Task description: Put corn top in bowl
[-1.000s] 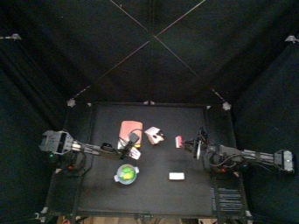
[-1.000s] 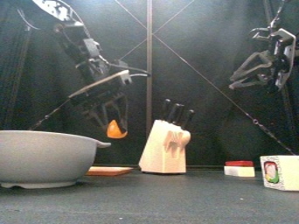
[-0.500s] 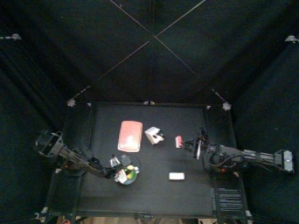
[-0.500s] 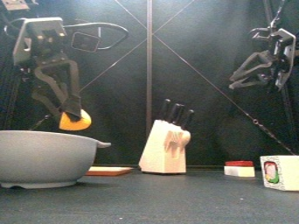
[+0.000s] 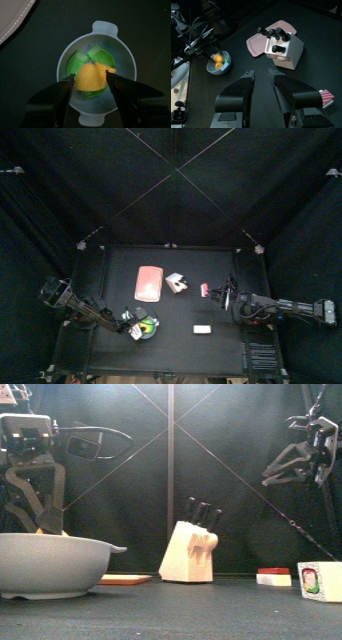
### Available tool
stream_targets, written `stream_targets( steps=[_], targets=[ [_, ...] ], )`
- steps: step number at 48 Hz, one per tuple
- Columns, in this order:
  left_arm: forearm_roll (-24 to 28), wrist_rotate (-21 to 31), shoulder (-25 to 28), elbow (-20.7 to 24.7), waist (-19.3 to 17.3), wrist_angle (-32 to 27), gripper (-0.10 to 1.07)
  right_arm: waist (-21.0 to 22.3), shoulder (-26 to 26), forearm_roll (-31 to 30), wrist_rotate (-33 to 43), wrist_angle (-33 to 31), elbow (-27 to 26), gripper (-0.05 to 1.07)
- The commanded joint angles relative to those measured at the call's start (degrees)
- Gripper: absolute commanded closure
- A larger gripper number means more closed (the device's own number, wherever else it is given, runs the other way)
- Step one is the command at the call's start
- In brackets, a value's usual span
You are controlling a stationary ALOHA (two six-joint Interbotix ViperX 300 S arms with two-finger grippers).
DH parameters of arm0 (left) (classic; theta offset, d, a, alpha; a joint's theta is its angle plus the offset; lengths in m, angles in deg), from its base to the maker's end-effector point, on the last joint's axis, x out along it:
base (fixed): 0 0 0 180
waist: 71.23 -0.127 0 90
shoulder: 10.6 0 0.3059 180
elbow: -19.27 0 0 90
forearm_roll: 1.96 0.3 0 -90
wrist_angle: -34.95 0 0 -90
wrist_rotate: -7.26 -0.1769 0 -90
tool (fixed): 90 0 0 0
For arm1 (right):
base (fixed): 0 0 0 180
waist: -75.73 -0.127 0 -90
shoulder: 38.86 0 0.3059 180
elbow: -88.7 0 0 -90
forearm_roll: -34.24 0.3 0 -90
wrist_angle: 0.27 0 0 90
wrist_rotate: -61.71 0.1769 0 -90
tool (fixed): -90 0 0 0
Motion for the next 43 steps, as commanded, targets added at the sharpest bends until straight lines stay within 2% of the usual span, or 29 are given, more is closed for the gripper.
stream_targets(
  steps=[1,43],
  targets=[
    [0.2,0.0,-1.0,1.1,-0.4,0.1,0.06,-0.1,-0.3,0.1,0.0,0.4,-1.2,0.33],
    [3.2,-0.1,-0.4,1.8,-1.2,0.3,0.06,-0.1,-0.4,0.0,-0.1,0.4,-1.1,0.33]
  ],
)
